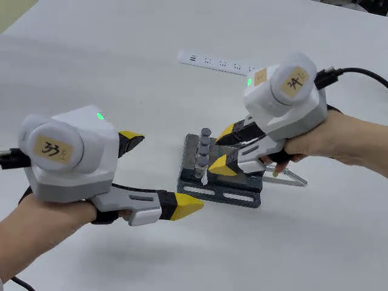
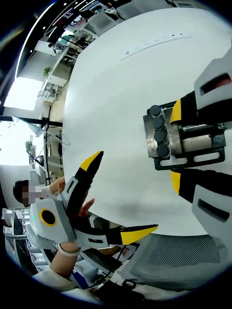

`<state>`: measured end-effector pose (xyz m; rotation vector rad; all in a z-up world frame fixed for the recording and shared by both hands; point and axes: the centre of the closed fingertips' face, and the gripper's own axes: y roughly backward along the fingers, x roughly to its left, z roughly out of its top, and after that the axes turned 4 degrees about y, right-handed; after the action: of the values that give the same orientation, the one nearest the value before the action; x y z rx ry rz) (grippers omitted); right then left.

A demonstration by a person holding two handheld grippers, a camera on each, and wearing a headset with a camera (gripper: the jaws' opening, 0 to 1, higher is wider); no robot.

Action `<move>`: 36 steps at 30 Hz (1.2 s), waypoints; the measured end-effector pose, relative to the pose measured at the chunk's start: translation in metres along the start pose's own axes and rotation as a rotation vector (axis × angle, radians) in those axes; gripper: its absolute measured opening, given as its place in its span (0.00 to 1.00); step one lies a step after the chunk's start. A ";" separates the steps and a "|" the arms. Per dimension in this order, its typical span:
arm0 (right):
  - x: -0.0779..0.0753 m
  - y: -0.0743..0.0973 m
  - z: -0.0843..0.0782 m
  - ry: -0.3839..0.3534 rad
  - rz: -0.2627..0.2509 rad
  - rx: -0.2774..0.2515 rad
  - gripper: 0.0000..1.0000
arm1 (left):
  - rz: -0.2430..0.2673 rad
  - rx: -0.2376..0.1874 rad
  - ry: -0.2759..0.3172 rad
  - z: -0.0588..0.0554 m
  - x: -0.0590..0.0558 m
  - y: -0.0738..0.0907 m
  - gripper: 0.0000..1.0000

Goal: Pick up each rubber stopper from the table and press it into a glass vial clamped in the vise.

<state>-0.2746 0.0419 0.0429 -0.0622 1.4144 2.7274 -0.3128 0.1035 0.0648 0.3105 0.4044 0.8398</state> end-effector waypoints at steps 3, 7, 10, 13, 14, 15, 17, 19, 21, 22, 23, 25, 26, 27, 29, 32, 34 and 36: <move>0.000 0.007 -0.008 -0.036 -0.021 -0.029 0.40 | -0.003 -0.003 -0.002 0.002 -0.002 0.000 0.93; 0.002 0.015 -0.024 -0.089 -0.036 -0.057 0.46 | -0.003 0.003 -0.004 0.001 -0.002 0.001 0.93; 0.002 0.020 -0.037 -0.134 -0.063 -0.073 0.51 | -0.003 0.006 -0.008 0.001 -0.003 0.002 0.93; 0.007 0.025 -0.050 -0.169 -0.078 -0.081 0.56 | -0.001 0.010 -0.010 0.001 -0.004 0.002 0.93; 0.011 0.027 -0.055 -0.185 -0.084 -0.087 0.59 | 0.001 0.009 -0.008 0.002 -0.004 0.003 0.94; 0.013 0.028 -0.059 -0.195 -0.089 -0.088 0.60 | 0.002 0.008 -0.007 0.002 -0.005 0.003 0.94; 0.018 0.031 -0.067 -0.207 -0.101 -0.093 0.65 | 0.005 0.003 -0.006 0.003 -0.005 0.004 0.94; 0.023 0.034 -0.075 -0.235 -0.112 -0.109 0.68 | 0.010 0.001 -0.006 0.004 -0.005 0.005 0.94; 0.028 0.037 -0.080 -0.258 -0.122 -0.119 0.72 | 0.012 -0.003 -0.006 0.005 -0.007 0.006 0.95; 0.031 0.039 -0.084 -0.265 -0.129 -0.124 0.75 | 0.013 -0.004 -0.004 0.005 -0.007 0.007 0.95; 0.034 0.040 -0.086 -0.273 -0.134 -0.128 0.77 | 0.015 -0.008 -0.003 0.005 -0.007 0.007 0.95; 0.038 0.042 -0.093 -0.298 -0.150 -0.136 0.80 | 0.017 -0.008 -0.004 0.006 -0.009 0.008 0.96; 0.040 0.043 -0.096 -0.309 -0.154 -0.140 0.82 | 0.018 -0.010 -0.006 0.006 -0.010 0.009 0.96; 0.043 0.045 -0.098 -0.328 -0.164 -0.146 0.84 | 0.018 -0.009 -0.007 0.005 -0.011 0.009 0.97; 0.049 0.047 -0.102 -0.344 -0.176 -0.162 0.87 | 0.019 -0.011 -0.011 0.005 -0.012 0.010 0.97; 0.055 0.051 -0.103 -0.379 -0.193 -0.196 0.91 | 0.025 -0.006 -0.007 0.006 -0.014 0.011 0.99; 0.059 0.051 -0.105 -0.392 -0.199 -0.203 0.95 | 0.027 -0.008 -0.007 0.009 -0.018 0.011 0.99; 0.061 0.049 -0.108 -0.392 -0.202 -0.191 0.97 | 0.025 -0.013 -0.010 0.013 -0.021 0.011 0.99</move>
<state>-0.3386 -0.0717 0.0167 0.2873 0.9849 2.5185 -0.3271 0.0926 0.0853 0.3078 0.3862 0.8644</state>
